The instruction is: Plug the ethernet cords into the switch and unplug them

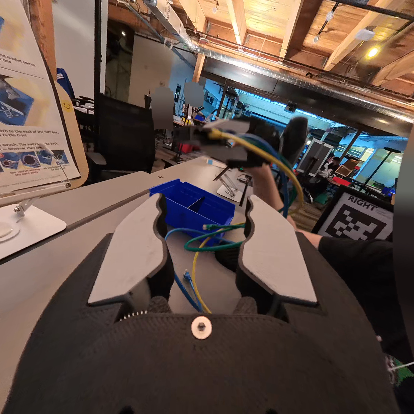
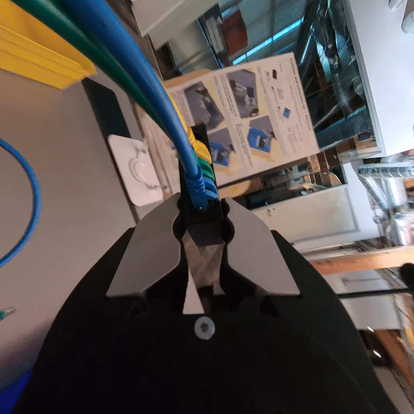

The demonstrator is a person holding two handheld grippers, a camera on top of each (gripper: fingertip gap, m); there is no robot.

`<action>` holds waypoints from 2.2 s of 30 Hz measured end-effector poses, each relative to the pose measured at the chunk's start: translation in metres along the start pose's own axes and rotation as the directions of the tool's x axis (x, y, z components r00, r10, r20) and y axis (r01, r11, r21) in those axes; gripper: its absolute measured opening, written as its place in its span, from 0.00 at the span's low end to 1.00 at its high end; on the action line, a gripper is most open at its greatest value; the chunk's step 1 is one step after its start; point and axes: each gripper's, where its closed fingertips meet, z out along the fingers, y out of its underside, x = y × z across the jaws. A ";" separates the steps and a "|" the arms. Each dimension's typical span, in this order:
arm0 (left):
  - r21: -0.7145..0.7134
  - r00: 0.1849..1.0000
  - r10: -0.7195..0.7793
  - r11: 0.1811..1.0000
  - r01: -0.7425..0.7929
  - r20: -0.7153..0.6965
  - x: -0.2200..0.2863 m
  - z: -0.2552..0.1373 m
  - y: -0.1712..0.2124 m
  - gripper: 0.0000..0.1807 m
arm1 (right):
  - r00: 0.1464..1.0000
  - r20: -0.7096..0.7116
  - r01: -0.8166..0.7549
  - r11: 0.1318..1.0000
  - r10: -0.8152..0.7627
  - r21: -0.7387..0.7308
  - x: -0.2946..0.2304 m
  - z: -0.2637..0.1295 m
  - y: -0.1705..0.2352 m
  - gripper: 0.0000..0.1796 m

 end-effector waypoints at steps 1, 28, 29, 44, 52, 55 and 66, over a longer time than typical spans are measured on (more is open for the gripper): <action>0.001 1.000 -0.006 1.000 0.006 0.004 -0.002 -0.001 0.000 0.37 | 0.999 -0.022 0.033 0.998 -0.034 -0.046 0.021 0.000 0.000 0.17; -0.073 1.000 -0.022 0.997 0.022 -0.009 -0.010 0.022 0.018 0.33 | 0.973 -0.179 -0.126 0.312 -0.144 -0.942 0.265 -0.082 0.269 0.18; -0.079 1.000 -0.024 0.997 0.023 -0.007 -0.011 0.023 0.019 0.33 | 0.976 -0.168 -0.125 0.277 -0.136 -0.953 0.261 -0.085 0.279 0.18; -0.129 0.999 -0.027 0.991 0.030 0.020 -0.020 0.040 0.032 0.34 | 0.885 -0.459 -0.433 0.217 -0.084 -0.875 0.301 -0.141 0.311 0.18; -0.125 1.000 -0.001 0.992 0.001 0.005 -0.016 0.040 0.031 0.34 | 0.923 -0.383 -0.367 0.221 -0.034 -0.904 0.251 -0.125 0.345 0.18; -0.122 1.000 -0.004 0.992 0.004 -0.002 -0.015 0.041 0.031 0.34 | 0.937 -0.351 -0.341 0.217 -0.007 -0.915 0.236 -0.123 0.353 0.18; -0.147 1.000 0.007 0.989 -0.008 -0.011 -0.012 0.046 0.036 0.33 | 0.976 -0.139 -0.168 0.175 0.170 -0.970 0.167 -0.101 0.369 0.17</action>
